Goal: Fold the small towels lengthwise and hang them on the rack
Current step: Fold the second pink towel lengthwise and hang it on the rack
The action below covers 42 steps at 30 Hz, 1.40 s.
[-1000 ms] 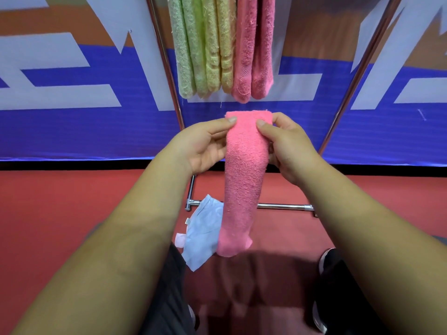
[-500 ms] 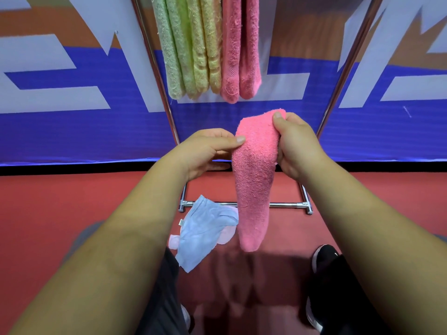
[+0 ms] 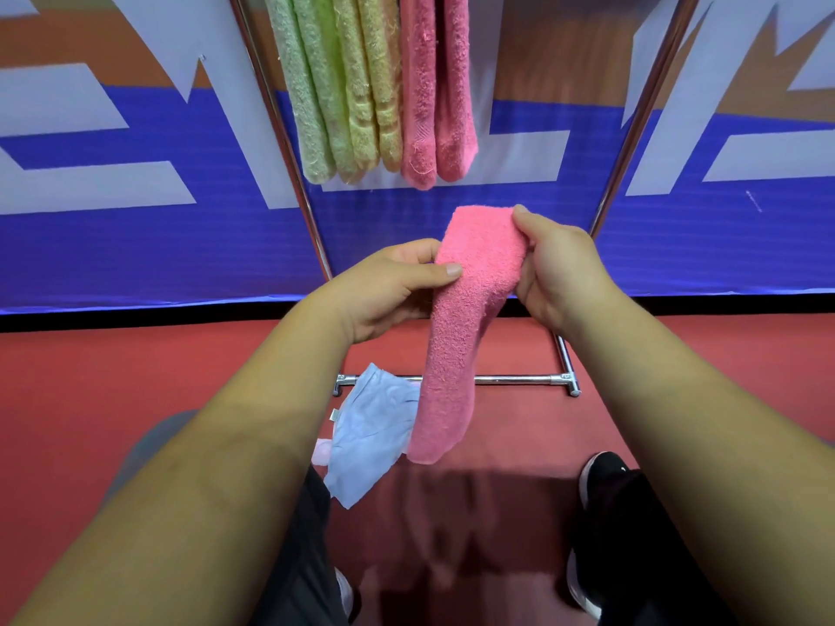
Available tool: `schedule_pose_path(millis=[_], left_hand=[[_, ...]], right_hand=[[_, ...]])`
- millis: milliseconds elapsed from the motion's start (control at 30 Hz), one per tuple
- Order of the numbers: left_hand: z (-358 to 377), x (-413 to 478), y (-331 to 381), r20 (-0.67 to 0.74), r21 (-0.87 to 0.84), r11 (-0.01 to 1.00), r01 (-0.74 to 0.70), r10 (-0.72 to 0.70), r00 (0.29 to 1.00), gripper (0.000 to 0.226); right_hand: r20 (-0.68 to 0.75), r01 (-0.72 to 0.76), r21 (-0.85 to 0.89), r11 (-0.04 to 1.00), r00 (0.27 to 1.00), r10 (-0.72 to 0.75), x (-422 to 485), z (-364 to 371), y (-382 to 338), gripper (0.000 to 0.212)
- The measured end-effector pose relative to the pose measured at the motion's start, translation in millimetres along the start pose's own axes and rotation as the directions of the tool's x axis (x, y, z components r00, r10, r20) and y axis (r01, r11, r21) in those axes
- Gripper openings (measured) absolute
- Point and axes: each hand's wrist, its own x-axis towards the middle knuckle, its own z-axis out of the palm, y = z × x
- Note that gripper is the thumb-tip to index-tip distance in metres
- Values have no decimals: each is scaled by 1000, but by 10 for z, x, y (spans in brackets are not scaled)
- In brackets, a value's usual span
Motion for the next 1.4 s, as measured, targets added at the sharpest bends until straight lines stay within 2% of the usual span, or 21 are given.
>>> schedule_pose_path(millis=[67,133,267,367,433,500,600,700,800,967,1067,1133,1300,1400], left_hand=[[46,-5,-6,17,-24,1000,8,-8,1000,41],[91,-4,-15,14,-51,999,9,-8,1000,39],[140,4,-37,1,-104,994,20,-20,1000,33],[137,24,-63,-37,-68,997,46,-49,998,21],[116,41,-87,-83,-42,998,48,-51,995,34],[109,41,-97,-46,-14,999,29,-29,998,47],[112,42,-123,-13,84,996,-8,9,1000,41],[101,36,-121,-72,253,967,-37,57,996,31],[76,37,-106,-156,448,893,-41,123,980,22],[59,40,-98,-189,561,823,-86,229,955,27],[50,41,-83,-178,523,844,-116,241,954,29],[50,41,-80,-194,461,878,-129,242,951,27],[68,19,-46,-310,274,955,-109,196,930,22],[51,7,-33,-358,98,992,-77,108,928,24]], right_hand=[[32,13,-4,1000,999,-13,-8,-9,-5,29],[47,23,-3,1000,999,-22,-22,-10,2,24],[83,10,9,1000,996,-10,-47,10,14,21],[115,8,40,999,993,-13,-39,18,10,27],[125,8,46,999,992,-14,-34,14,11,28],[120,3,49,999,993,-9,-34,10,10,28],[97,14,44,999,995,-19,-13,-9,1,27],[66,27,37,999,997,-29,15,-31,-8,24],[17,16,41,999,1000,-17,30,-43,-14,22],[-42,-5,48,999,999,7,63,-26,7,17],[-87,-27,26,999,996,30,81,3,8,12],[-90,-66,-63,996,994,60,98,-4,17,18],[23,-216,-268,939,973,230,24,-16,49,34],[85,-178,-293,939,974,212,-11,11,29,28]])
